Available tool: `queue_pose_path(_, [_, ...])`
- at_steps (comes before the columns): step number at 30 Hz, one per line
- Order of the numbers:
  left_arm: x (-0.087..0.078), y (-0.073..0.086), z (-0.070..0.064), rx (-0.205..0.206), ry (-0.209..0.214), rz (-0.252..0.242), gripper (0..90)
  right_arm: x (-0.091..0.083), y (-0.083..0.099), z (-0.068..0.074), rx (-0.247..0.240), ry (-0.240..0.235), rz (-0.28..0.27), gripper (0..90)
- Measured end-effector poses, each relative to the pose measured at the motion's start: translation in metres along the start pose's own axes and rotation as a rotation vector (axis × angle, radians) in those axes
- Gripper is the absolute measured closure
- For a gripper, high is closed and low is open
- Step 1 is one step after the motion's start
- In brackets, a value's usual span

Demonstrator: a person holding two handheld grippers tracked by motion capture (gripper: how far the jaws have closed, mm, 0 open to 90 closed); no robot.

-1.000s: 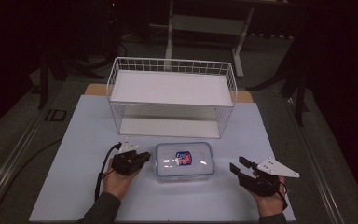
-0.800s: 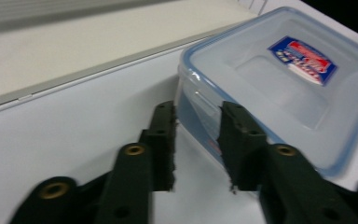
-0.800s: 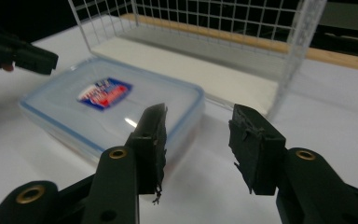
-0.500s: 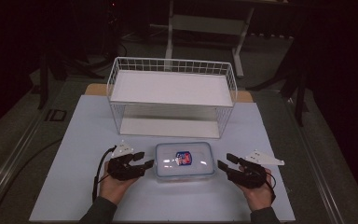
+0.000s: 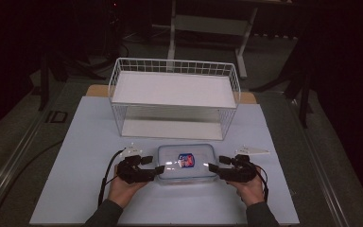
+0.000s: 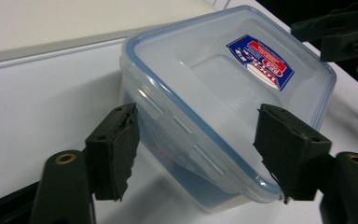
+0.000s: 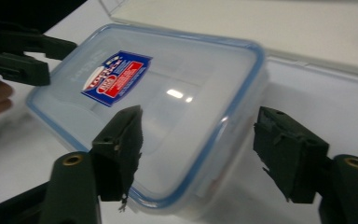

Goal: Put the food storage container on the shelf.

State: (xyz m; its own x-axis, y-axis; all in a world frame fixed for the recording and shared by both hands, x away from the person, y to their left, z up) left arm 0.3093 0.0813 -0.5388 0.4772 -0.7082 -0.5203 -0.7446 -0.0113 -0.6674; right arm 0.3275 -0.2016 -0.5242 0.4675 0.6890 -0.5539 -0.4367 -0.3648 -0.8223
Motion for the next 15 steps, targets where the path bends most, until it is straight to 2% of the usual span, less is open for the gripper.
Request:
queue_pose_path(3, [0.0025, 0.0004, -0.001, -0.01, 0.014, 0.005, 28.6, 0.0083, 0.0004, 0.0006, 0.04, -0.054, 0.008, 27.5])
queue_pose_path(5, [0.0035, 0.0001, -0.0005, -0.014, 0.021, 0.008, 28.1, 0.012, 0.0013, -0.0005, 0.051, -0.056, 0.021, 24.8])
queue_pose_path(8, [0.0041, 0.0, 0.0004, -0.017, 0.023, 0.008, 26.5, 0.0129, 0.0008, -0.0023, 0.072, -0.081, 0.009, 23.0])
queue_pose_path(10, [0.0048, -0.0001, 0.0003, -0.019, 0.013, 0.001, 25.4, 0.0125, 0.0005, -0.0037, 0.111, -0.116, -0.007, 21.1])
queue_pose_path(12, [0.0054, -0.0003, 0.0015, -0.023, -0.001, 0.001, 21.3, 0.0123, 0.0, -0.0045, 0.116, -0.114, -0.011, 20.2])
queue_pose_path(13, [0.0057, -0.0004, 0.002, -0.028, -0.004, 0.001, 20.1, 0.0124, 0.0, -0.0057, 0.117, -0.094, -0.003, 20.0])
queue_pose_path(15, [0.0062, -0.0003, 0.0026, -0.04, 0.004, 0.006, 19.1, 0.0128, 0.0003, -0.008, 0.124, -0.079, -0.003, 18.6])
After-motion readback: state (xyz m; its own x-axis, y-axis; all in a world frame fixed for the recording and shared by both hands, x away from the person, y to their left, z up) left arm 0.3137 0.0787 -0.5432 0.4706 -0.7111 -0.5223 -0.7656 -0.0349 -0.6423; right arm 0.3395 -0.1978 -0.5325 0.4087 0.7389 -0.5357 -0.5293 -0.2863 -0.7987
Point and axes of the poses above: each handheld gripper's, and its own axes: x roughly forward along the jaws, y roughly out of its underside, z roughly to its left, the point moved 6 cm from there along x, roughly forward along the jaws, and after that the axes turned 14 degrees about -x, right-handed, at the moved point
